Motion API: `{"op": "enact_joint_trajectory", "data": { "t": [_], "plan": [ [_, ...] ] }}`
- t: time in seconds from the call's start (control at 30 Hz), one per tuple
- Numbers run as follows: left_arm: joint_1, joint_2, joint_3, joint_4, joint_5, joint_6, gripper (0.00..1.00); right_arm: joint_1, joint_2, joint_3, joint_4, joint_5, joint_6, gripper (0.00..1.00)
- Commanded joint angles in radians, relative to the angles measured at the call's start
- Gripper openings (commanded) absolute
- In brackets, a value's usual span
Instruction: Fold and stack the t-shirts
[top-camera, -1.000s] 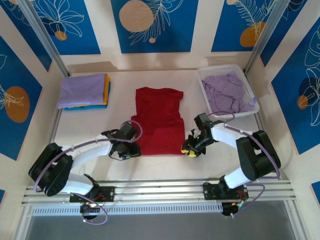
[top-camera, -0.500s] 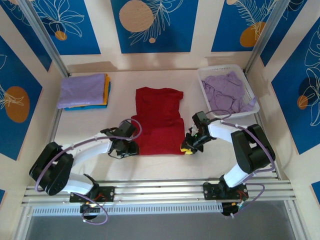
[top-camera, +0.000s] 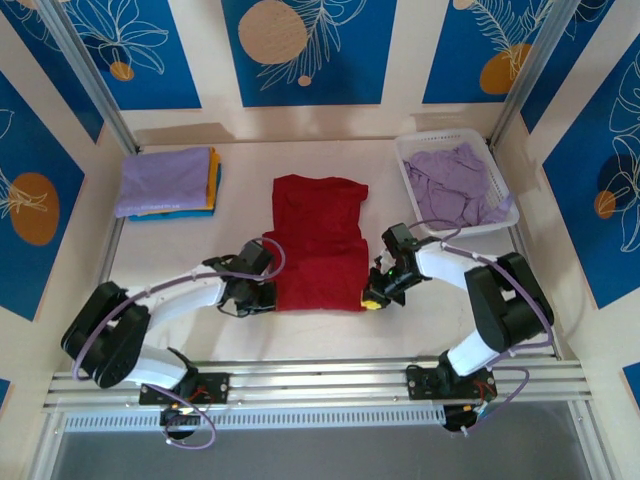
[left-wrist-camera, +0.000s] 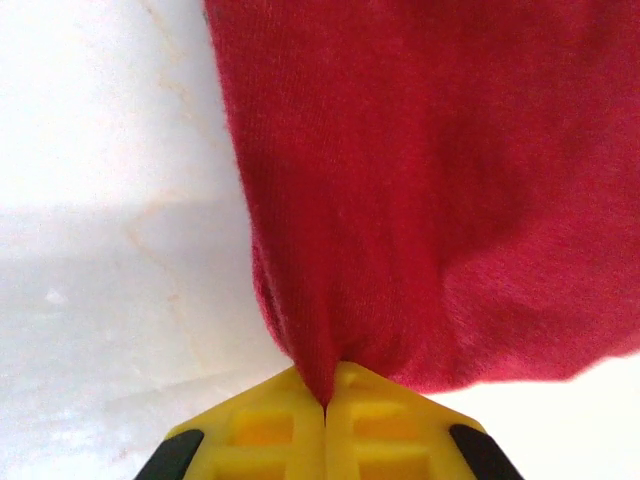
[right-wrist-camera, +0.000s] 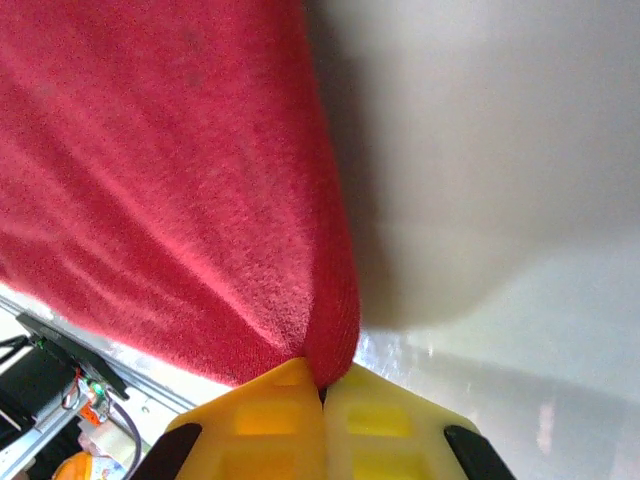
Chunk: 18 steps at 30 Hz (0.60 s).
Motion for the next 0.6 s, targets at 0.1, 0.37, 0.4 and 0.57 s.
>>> {"op": "enact_joint_trajectory", "data": {
  "t": [0.1,0.37,0.4,0.57],
  "plan": [
    [-0.101,-0.176,-0.011,-0.169,0.014,-0.098,0.00,0.076,-0.208,-0.072,-0.143,-0.063,0.074,0.00],
    [-0.266,-0.349,-0.032,-0.267,-0.032,-0.261,0.00,0.145,-0.447,-0.151,-0.240,-0.068,0.222,0.00],
    [-0.288,-0.360,-0.028,-0.275,-0.042,-0.283,0.00,0.157,-0.474,-0.157,-0.246,-0.067,0.241,0.00],
    [-0.339,-0.374,-0.045,-0.208,-0.038,-0.334,0.00,0.184,-0.566,-0.178,-0.262,-0.058,0.302,0.00]
  ]
}}
